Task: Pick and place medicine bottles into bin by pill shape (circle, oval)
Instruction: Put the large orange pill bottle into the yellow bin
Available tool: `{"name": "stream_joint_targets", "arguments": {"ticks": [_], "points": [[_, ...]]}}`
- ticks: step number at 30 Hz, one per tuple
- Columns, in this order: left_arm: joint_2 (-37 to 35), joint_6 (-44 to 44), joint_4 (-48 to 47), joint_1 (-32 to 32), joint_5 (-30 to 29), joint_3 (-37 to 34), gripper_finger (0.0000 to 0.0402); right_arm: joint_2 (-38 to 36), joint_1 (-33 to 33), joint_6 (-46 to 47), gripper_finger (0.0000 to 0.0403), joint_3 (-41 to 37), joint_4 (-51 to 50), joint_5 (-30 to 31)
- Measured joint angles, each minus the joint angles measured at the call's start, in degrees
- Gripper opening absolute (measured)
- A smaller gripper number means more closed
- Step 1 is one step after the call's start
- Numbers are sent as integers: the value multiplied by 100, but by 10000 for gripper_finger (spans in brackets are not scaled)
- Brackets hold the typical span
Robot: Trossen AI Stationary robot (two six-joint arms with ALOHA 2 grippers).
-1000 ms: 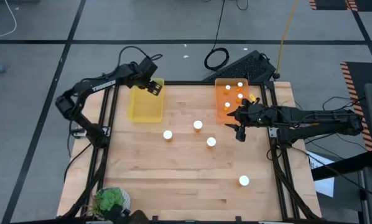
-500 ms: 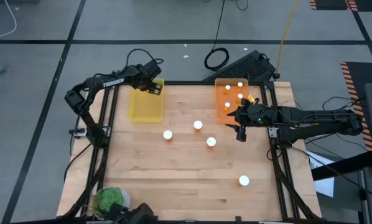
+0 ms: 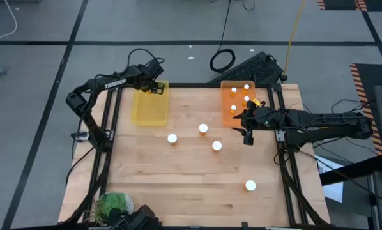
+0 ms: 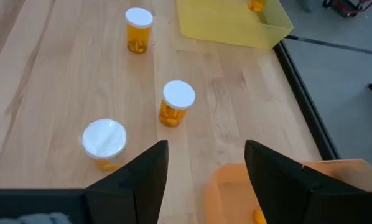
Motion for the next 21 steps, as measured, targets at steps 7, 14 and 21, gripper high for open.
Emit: {"name": "stream_joint_targets", "arguments": {"ticks": [7,14,21], "points": [[0,-350,22,-17,310,257,216,0,0,-176,208,0,322,0],[-1,-646,32,-151,347,452,216,0,0,-369,208,0,497,0],[387,-1070,-20,-220,242,426,216,0,0,-537,208,0,496,1]]}}
